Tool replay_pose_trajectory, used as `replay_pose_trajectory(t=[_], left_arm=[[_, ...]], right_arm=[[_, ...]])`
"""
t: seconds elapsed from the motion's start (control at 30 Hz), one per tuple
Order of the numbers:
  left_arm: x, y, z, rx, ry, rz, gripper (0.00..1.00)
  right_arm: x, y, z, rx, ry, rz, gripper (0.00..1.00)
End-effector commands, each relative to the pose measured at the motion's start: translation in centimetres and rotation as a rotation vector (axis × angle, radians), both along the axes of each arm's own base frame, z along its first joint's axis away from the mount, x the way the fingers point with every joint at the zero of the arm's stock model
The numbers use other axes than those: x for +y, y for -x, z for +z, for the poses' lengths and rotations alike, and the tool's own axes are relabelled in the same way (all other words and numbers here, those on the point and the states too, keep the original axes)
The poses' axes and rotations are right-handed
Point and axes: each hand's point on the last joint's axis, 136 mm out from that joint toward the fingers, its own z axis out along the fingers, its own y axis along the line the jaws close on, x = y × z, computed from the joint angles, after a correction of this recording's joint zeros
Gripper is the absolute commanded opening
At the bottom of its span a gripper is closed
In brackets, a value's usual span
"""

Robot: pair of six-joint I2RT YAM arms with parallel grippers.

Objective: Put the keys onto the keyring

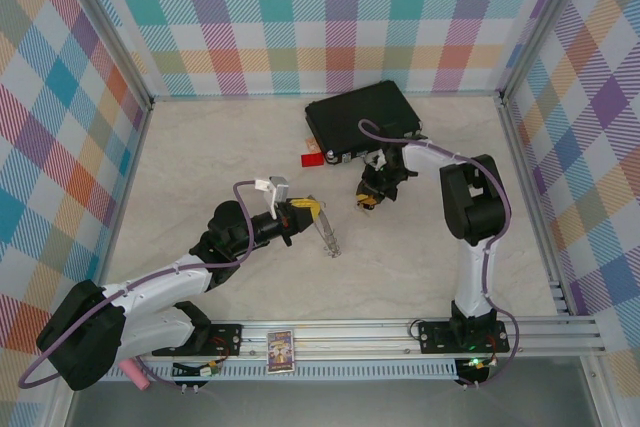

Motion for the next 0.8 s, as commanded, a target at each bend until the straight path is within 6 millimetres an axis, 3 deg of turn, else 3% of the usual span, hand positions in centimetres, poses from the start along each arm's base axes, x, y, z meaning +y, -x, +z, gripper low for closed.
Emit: replay_pose_trajectory(t=[0.0, 0.43, 0.6, 0.77], left_arm=[[-0.6, 0.4, 2.2, -0.066, 0.037, -0.027, 0.00], [-0.6, 0.4, 2.2, -0.065, 0.035, -0.028, 0.00], [-0.6, 0.4, 2.1, -0.062, 0.036, -0.029, 0.00], [-0.6, 0.3, 2.0, -0.061, 0.033, -0.026, 0.00]], right_arm=[[0.2, 0.2, -0.5, 0.021, 0.016, 0.035, 0.15], [0.1, 0.3, 0.0, 0.009, 0.013, 0.042, 0.01], [0.2, 0.0, 1.4, -0.055, -0.005, 0.051, 0.00], [0.4, -0.6, 4.2, -0.209, -0.052, 0.064, 0.00]])
